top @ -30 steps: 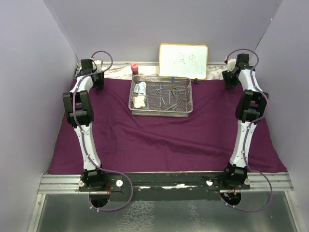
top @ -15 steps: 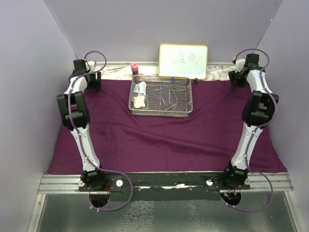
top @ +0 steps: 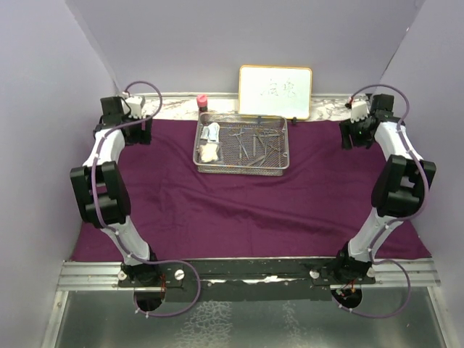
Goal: Open and lay out the surgical kit
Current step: Smooth out the surgical kit at the center of the board.
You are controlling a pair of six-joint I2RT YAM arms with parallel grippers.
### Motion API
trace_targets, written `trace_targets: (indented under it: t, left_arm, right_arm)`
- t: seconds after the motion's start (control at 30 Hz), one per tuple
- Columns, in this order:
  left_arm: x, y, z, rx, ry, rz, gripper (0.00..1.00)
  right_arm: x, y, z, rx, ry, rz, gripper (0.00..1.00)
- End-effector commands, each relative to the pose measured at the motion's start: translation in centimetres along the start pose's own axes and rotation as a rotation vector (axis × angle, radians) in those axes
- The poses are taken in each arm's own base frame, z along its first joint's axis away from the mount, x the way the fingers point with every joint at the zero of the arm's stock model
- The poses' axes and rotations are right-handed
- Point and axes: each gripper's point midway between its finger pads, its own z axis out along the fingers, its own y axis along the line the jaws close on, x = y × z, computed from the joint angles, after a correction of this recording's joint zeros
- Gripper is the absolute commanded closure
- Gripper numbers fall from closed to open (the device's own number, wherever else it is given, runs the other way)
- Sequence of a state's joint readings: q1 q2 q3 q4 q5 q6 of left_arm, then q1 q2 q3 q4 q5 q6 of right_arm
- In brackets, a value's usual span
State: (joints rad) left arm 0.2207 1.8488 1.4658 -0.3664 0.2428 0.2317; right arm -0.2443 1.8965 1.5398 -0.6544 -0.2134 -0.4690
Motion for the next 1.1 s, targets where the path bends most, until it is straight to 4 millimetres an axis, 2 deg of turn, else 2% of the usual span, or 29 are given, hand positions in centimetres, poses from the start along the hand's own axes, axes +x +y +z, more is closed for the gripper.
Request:
trace_targets:
  t: [0.0,0.1,0.23,0.43,0.53,0.63,0.83,1.07]
  left_arm:
    - [4.9,-2.5,-3.7,0.069,0.060,0.126,0.20]
    - [9.0,-3.7,-5.9,0.094,0.130,0.191,0.20]
    - [14.3,-4.5,-8.5,0.096,0.245,0.263,0.20]
    - [21.5,-5.6,-10.3,0.129,0.396,0.313,0.20]
    - [24.2,-5.6,-10.7,0.145,0.461,0.322,0.21]
    - [26.1,-5.5,-11.2,0.163,0.510,0.312,0.21]
    - [29.2,-5.4,-12.3,0.180,0.611,0.330,0.22]
    - [32.1,-4.6,-13.9,0.163,0.730,0.390,0.23]
  right_arm:
    - [2.4,3.5,-3.0,-0.087,-0.029,-0.093,0.38]
    - [6.3,5.9,-4.3,-0.133,0.030,-0.111,0.38]
    - [10.4,7.6,-5.7,-0.168,0.102,-0.123,0.38]
    - [14.7,8.1,-5.4,-0.197,0.171,-0.104,0.38]
    - [16.0,8.4,-4.9,-0.219,0.197,-0.093,0.38]
    - [16.7,8.5,-4.5,-0.230,0.216,-0.094,0.38]
    - [17.8,8.4,-3.8,-0.236,0.263,-0.101,0.39]
    - [17.9,8.1,-3.4,-0.253,0.286,-0.104,0.39]
